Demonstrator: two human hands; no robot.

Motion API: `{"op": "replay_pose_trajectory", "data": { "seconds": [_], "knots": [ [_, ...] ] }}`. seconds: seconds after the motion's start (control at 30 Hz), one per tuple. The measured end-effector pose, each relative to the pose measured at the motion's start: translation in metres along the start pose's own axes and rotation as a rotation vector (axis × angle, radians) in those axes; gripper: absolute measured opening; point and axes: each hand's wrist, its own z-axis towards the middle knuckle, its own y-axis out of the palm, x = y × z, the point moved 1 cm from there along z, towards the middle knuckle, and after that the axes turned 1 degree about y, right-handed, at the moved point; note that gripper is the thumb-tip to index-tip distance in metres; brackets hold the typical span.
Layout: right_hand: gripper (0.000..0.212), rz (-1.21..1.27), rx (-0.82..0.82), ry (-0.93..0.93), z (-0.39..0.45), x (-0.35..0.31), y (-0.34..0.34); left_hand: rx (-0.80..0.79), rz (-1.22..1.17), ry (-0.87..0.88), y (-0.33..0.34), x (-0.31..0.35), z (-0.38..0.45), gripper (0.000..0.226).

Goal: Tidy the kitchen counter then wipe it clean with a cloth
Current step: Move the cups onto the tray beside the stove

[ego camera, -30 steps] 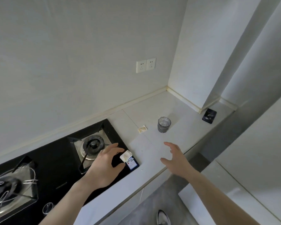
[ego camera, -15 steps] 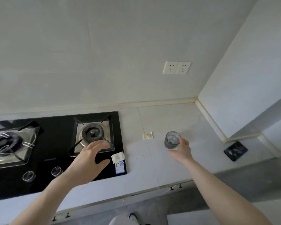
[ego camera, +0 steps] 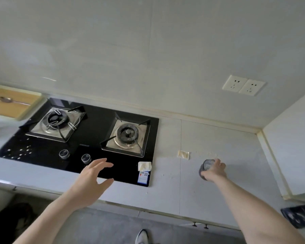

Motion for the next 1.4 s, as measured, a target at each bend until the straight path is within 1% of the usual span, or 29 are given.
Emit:
{"op": "replay_pose_trajectory", "data": {
  "seconds": [0.13,0.27,0.33,0.47,0.67,0.87,0.97,1.17,1.3,1.4],
  "knots": [
    [0.084,0.000,-0.053,-0.112,-0.024,-0.010,0.003,0.003,-0.001,-0.043,-0.005,-0.013,-0.015,0.045],
    [0.086,0.119,-0.006,-0.254,-0.075,-0.035,0.021,0.025,0.002,-0.106,-0.017,-0.030,-0.032,0.044],
    [0.087,0.193,-0.014,-0.347,-0.109,-0.058,0.034,0.041,0.008,-0.124,-0.027,-0.041,-0.041,0.043],
    [0.079,0.226,-0.109,-0.586,-0.189,-0.120,0.062,0.085,-0.016,-0.178,-0.059,-0.071,-0.068,0.043],
    [0.086,0.232,-0.271,-0.825,-0.290,-0.201,0.100,0.191,0.002,-0.184,-0.102,-0.110,-0.116,0.041],
    [0.084,0.152,-0.383,-1.031,-0.390,-0.281,0.154,0.305,-0.004,-0.262,-0.150,-0.189,-0.193,0.039],
    [0.084,0.115,-0.410,-1.103,-0.425,-0.310,0.177,0.339,0.009,-0.302,-0.169,-0.220,-0.218,0.041],
    [0.086,0.000,-0.409,-1.218,-0.477,-0.362,0.215,0.401,-0.007,-0.360,-0.201,-0.264,-0.254,0.041],
    [0.086,-0.049,-0.434,-1.257,-0.496,-0.406,0.240,0.439,-0.004,-0.394,-0.226,-0.296,-0.260,0.041],
    [0.083,-0.069,-0.434,-1.253,-0.505,-0.444,0.258,0.447,-0.011,-0.420,-0.248,-0.314,-0.258,0.041]
  ]
}}
